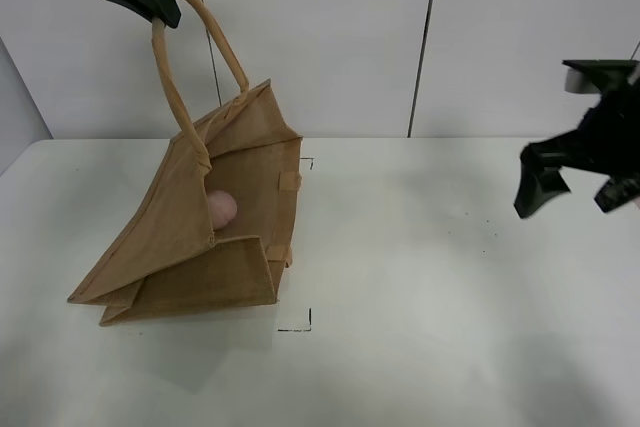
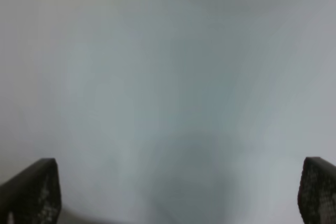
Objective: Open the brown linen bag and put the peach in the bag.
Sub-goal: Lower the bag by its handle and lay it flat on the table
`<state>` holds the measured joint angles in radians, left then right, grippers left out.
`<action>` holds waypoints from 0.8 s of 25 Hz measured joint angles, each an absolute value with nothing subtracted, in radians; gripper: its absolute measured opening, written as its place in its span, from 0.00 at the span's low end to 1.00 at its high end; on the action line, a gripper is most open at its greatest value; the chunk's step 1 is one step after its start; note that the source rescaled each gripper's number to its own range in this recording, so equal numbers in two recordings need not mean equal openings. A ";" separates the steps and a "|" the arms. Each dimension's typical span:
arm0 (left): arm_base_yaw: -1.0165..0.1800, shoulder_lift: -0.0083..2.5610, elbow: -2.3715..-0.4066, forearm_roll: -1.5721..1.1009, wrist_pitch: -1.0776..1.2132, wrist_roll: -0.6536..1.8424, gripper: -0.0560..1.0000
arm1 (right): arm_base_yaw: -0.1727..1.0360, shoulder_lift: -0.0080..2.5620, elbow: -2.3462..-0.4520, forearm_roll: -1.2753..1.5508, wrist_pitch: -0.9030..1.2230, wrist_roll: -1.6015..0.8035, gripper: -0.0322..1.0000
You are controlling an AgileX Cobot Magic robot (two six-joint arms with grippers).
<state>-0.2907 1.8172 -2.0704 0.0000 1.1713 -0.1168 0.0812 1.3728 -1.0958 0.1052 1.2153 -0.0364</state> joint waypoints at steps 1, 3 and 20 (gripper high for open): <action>-0.291 1.817 -2.070 0.000 1.171 -0.117 0.05 | 0.081 1.299 -1.028 0.105 1.215 -0.040 1.00; -0.291 1.817 -2.070 0.000 1.171 -0.117 0.05 | 0.081 1.166 -0.911 0.103 1.208 -0.041 1.00; -0.291 1.817 -2.070 0.000 1.171 -0.117 0.05 | 0.081 0.235 -0.500 0.065 1.032 -0.043 1.00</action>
<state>-0.2907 1.8172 -2.0704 0.0000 1.1713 -0.1168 0.0812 0.2346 -0.5004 0.0651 1.0316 -0.0432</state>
